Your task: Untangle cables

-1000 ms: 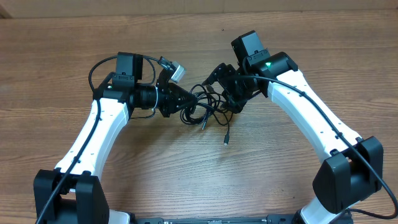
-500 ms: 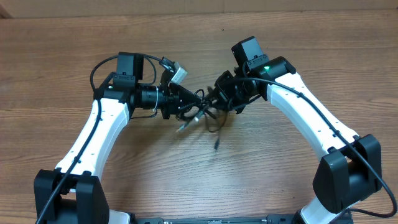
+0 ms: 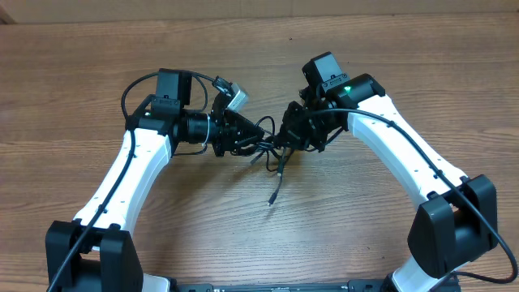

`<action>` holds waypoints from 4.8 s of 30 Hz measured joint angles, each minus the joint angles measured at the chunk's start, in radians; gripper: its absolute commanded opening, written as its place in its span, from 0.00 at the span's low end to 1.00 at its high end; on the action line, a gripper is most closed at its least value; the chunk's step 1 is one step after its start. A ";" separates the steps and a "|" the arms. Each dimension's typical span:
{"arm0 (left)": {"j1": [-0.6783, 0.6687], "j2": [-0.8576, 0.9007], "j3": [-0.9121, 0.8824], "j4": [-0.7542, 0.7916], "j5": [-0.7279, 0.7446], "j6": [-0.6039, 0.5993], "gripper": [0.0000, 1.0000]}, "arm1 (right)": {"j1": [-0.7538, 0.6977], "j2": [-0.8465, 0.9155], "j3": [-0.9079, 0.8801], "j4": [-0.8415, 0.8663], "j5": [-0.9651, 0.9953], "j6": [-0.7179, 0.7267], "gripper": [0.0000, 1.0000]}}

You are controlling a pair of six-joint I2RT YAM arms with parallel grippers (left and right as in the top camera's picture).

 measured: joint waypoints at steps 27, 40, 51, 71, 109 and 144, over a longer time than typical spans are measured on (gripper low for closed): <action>-0.017 -0.001 -0.001 0.101 -0.406 -0.547 0.04 | 0.000 0.001 -0.002 -0.064 0.136 -0.271 0.04; -0.009 -0.003 -0.001 0.072 -0.694 -0.986 0.04 | 0.010 0.001 0.002 -0.293 0.335 -0.353 0.04; 0.173 -0.004 -0.002 -0.157 -0.768 -1.080 0.04 | 0.002 0.001 0.008 -0.297 0.402 -0.269 0.04; 0.364 -0.005 0.000 -0.137 -1.020 -1.108 0.23 | -0.311 0.003 -0.004 -0.256 0.629 -0.180 0.19; -0.495 0.188 0.010 0.640 -0.877 -0.719 0.70 | -0.746 -0.042 0.178 -0.300 0.257 -0.425 1.00; -0.206 -0.223 0.015 0.165 -0.822 -0.698 0.04 | -0.410 -0.042 0.178 -0.161 0.172 -0.423 0.97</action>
